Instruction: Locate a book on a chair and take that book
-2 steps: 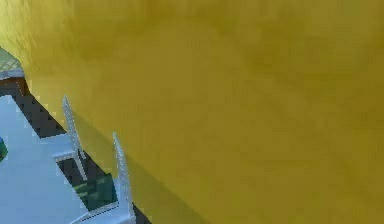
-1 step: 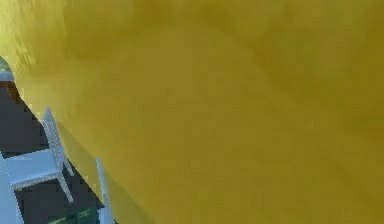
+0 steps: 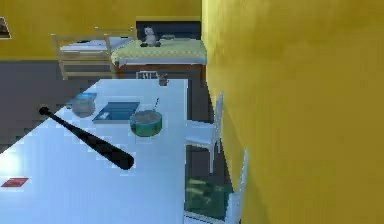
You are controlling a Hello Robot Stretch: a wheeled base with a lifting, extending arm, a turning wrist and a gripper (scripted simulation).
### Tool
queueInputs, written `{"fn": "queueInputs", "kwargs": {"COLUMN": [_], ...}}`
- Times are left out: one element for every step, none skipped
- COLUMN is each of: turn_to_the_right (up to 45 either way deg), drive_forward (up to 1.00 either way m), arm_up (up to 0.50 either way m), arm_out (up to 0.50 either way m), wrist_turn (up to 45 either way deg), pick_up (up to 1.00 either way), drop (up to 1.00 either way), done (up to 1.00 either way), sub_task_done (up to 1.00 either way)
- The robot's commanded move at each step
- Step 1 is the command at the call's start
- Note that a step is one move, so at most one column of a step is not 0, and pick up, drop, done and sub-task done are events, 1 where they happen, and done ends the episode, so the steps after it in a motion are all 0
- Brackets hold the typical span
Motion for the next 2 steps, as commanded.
{"fn": "queueInputs", "kwargs": {"turn_to_the_right": [-45.0,-36.0], "drive_forward": [0.00,0.00], "arm_up": [0.00,0.00], "arm_out": [0.00,0.00], "wrist_turn": [0.0,0.0], "pick_up": [0.00,0.00], "drop": [0.00,0.00], "done": [0.00,0.00], "sub_task_done": [0.00,0.00]}}
